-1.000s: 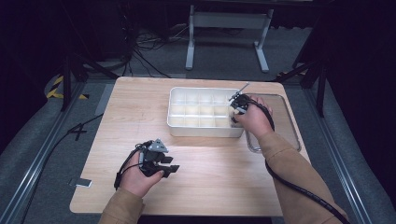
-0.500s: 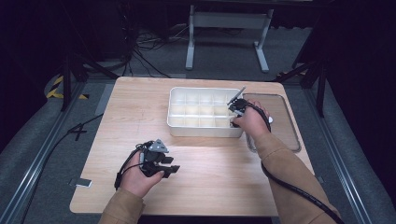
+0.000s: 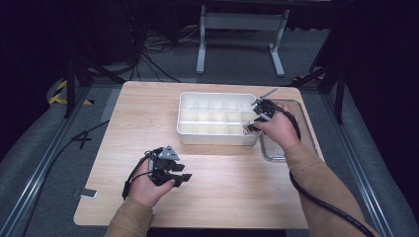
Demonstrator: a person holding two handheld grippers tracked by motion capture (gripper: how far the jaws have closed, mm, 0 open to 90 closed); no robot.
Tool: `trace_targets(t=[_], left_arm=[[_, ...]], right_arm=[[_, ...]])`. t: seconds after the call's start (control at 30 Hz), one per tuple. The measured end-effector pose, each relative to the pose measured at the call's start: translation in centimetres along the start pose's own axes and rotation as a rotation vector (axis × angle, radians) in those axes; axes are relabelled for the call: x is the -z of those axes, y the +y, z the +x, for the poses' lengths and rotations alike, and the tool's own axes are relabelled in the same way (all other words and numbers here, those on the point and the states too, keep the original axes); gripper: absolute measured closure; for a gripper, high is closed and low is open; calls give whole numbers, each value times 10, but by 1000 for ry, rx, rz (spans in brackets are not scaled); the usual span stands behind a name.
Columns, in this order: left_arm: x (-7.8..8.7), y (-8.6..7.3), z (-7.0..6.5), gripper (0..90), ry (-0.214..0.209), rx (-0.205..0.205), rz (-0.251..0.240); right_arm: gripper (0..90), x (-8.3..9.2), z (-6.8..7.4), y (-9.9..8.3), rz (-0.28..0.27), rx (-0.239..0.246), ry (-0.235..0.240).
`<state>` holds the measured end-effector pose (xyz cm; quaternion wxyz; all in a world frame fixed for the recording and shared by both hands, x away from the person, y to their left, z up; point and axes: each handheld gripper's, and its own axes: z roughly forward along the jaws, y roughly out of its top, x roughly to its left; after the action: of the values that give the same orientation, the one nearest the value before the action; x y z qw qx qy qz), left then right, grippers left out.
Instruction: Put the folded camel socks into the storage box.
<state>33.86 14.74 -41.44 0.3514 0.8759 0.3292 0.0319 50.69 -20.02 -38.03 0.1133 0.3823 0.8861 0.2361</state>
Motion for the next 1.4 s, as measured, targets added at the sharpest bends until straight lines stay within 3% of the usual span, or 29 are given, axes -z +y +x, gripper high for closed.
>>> trace_targets(t=[0.1,0.23,0.4,0.6,0.97,1.03,1.17,1.27,1.4], left_arm=[[0,2,0,547,1,-7,-2],[0,4,1,537,3,-13,3],[2,5,1,514,-5,-20,2],[6,8,2,505,-19,-24,-8],[15,10,-1,478,-33,-26,-7],[15,10,-2,465,-41,-43,8],[16,11,-5,452,-43,-36,15],[16,11,-5,448,-42,-38,22],[16,11,-5,445,-42,-37,29]], right_arm=[[565,16,3,-6,-84,4,23],[562,37,12,-18,-176,49,63],[548,59,23,-37,-244,106,65],[531,79,32,-62,-328,111,116],[484,82,55,-99,-353,152,167],[481,81,60,-106,-344,159,160],[480,76,69,-119,-341,159,167],[467,73,74,-122,-323,186,177],[455,69,81,-129,-348,182,205]])
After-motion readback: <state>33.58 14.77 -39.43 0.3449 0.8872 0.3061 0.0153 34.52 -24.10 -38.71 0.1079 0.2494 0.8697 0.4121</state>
